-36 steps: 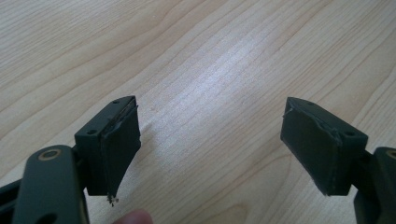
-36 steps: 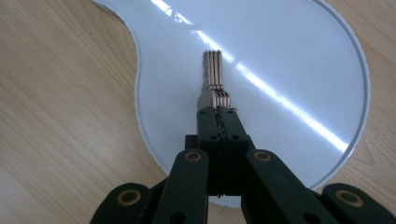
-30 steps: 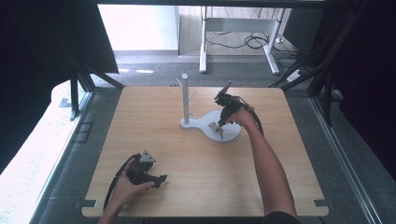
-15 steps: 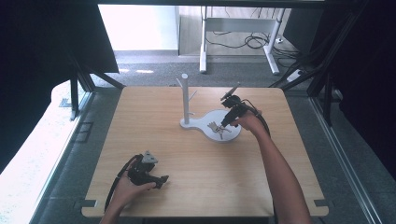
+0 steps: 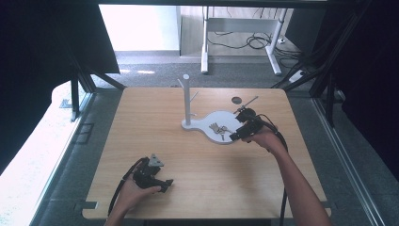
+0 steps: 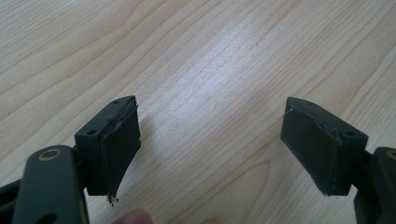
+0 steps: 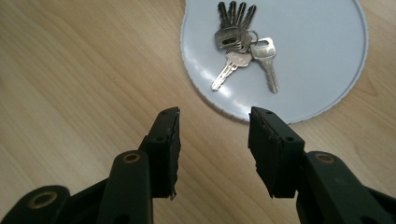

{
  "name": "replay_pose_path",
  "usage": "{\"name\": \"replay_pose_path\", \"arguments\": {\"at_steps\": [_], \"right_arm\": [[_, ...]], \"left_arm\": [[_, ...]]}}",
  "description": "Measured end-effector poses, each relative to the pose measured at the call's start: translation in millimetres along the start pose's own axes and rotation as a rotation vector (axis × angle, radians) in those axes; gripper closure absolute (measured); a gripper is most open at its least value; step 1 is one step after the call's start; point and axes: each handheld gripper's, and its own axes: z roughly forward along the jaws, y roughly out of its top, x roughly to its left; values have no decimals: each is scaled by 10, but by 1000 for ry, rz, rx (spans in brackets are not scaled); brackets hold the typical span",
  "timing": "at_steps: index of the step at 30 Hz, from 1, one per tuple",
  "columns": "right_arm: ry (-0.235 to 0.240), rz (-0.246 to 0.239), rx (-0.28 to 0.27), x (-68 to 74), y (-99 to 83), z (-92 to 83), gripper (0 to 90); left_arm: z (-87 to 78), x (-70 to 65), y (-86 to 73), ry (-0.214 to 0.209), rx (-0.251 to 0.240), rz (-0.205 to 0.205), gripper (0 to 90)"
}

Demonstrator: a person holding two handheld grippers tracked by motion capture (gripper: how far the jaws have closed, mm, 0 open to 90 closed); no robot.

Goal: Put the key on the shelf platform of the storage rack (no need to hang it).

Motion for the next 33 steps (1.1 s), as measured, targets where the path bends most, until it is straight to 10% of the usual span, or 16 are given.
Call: {"name": "replay_pose_path", "arguments": {"at_steps": [24, 33], "right_arm": [[9, 50, -172, 211, -1526, 18, 509], [-6, 46, -205, 255, -1664, 12, 467]], "left_arm": [[-21, 56, -24, 29, 1, -17, 202], [36, 52, -26, 23, 21, -9, 200]]}}
